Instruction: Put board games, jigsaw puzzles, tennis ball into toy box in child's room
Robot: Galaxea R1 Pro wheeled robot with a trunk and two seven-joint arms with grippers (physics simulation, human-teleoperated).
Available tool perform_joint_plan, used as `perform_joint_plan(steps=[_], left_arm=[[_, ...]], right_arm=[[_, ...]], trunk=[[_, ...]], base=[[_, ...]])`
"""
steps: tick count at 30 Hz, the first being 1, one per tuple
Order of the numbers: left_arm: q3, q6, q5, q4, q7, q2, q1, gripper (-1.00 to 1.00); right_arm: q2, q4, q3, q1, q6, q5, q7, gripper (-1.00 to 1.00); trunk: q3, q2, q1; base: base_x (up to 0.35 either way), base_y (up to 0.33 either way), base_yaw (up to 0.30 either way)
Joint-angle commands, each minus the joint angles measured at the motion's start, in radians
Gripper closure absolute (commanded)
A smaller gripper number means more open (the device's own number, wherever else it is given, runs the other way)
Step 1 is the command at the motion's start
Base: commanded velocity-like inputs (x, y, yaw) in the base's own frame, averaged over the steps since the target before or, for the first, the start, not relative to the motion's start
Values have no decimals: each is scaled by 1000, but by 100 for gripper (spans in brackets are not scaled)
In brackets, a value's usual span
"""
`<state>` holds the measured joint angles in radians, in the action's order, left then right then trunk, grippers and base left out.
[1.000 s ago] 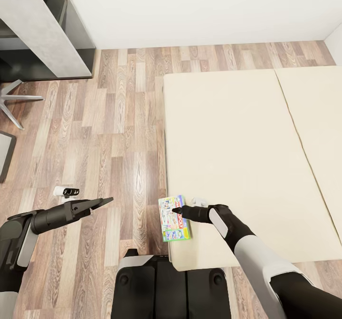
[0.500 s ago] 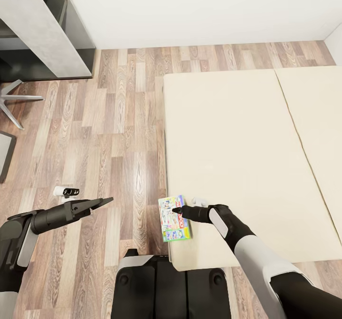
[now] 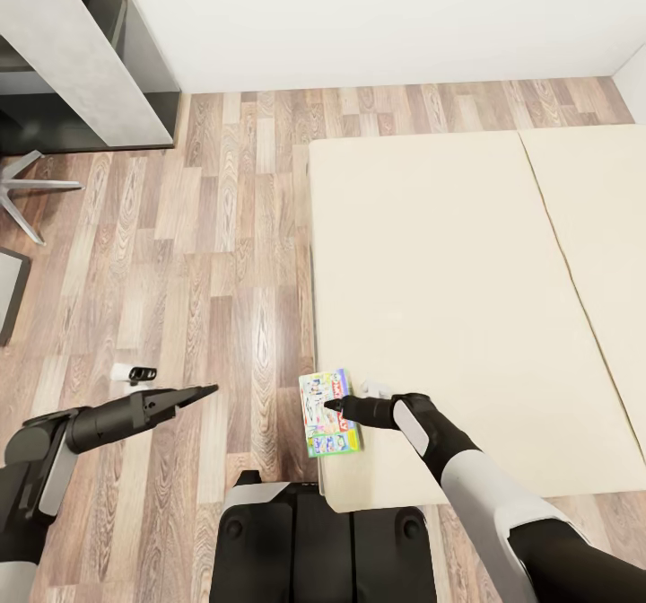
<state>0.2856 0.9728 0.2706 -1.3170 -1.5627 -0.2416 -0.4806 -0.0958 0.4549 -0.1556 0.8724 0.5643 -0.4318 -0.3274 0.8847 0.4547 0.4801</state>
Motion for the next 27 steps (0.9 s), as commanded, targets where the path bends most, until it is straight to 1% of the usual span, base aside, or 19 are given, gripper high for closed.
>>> perform_joint_plan(steps=[1,6,10,20,27], left_arm=[[0,10,-1,6,-4,0,0,-100],[1,5,-8,24,-5,-1,2,-100],[1,2,-12,28,-5,-2,3,-100],[1,1,-13,31,-5,-3,4,-100],[1,1,-13,31,-5,-4,4,-100]], right_arm=[[0,1,-2,0,3,1,0,-100],[8,5,-1,-6,3,1,-3,-100],[13,5,-1,-9,3,-8,-5,-100],[16,5,0,-10,3,-30,-6,-100],[16,6,1,-10,3,-34,-8,-100]], trunk=[[1,1,1],[1,1,1],[1,1,1],[1,1,1],[1,1,1]], base=[[0,0,0],[0,0,0],[0,0,0],[0,0,0],[0,0,0]])
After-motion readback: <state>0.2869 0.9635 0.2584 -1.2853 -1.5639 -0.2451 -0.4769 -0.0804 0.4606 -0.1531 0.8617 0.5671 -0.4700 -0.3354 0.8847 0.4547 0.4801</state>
